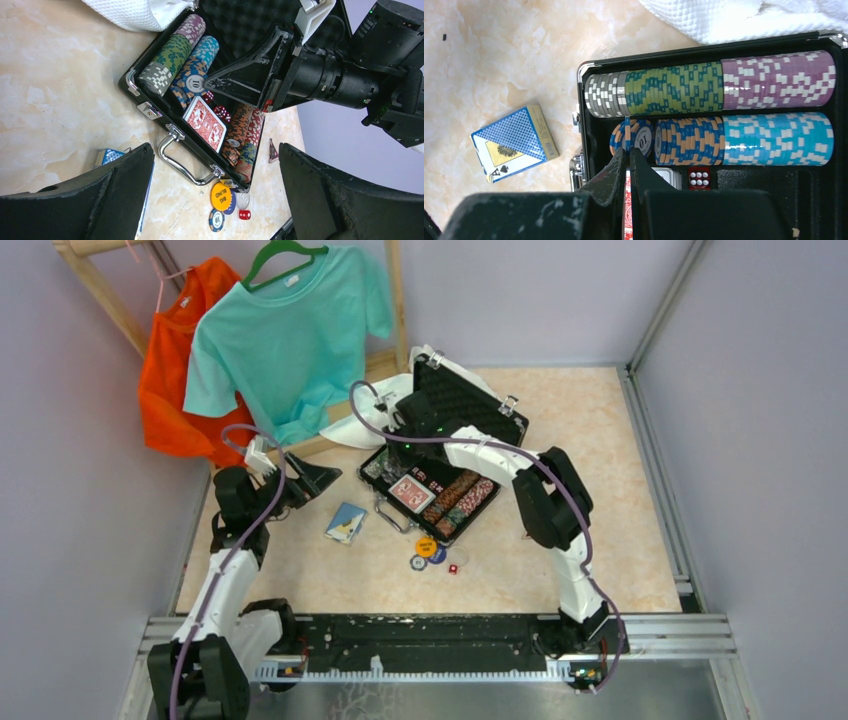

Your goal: Pack up texas hold em set

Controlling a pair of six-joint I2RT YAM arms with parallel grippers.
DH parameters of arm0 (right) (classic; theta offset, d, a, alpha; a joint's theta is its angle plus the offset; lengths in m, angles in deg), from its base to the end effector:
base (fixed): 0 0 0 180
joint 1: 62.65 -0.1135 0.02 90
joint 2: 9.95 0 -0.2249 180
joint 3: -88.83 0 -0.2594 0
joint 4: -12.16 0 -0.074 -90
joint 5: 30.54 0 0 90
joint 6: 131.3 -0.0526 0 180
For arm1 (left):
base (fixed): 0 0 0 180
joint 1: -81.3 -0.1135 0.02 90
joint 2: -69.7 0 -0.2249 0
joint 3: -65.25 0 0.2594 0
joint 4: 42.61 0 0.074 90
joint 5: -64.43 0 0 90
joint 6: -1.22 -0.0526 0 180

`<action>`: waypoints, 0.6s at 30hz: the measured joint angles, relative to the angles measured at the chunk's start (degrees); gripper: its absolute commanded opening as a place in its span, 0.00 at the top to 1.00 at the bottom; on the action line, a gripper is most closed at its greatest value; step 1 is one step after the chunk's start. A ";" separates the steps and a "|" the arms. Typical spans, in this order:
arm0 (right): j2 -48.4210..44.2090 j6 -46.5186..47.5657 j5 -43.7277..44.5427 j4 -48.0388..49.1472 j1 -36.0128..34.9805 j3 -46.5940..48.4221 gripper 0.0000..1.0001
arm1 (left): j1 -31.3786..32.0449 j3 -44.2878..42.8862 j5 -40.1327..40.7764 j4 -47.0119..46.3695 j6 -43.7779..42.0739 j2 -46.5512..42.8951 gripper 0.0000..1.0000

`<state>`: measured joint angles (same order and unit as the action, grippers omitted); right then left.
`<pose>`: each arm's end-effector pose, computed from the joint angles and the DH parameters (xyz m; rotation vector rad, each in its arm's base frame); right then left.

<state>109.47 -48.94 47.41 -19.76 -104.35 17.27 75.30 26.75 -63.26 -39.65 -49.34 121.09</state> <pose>0.3489 0.3255 0.1746 -0.8068 2.2578 0.6654 0.2458 -0.0065 0.1998 -0.2742 1.8892 -1.0061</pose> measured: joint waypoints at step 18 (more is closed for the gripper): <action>0.00 0.13 2.40 -0.66 0.81 0.52 1.00 | -0.24 0.22 -3.30 -1.68 0.02 1.92 0.01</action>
<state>109.47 -48.80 49.81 -20.42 -103.54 17.80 75.06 26.97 -66.57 -41.33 -49.31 123.02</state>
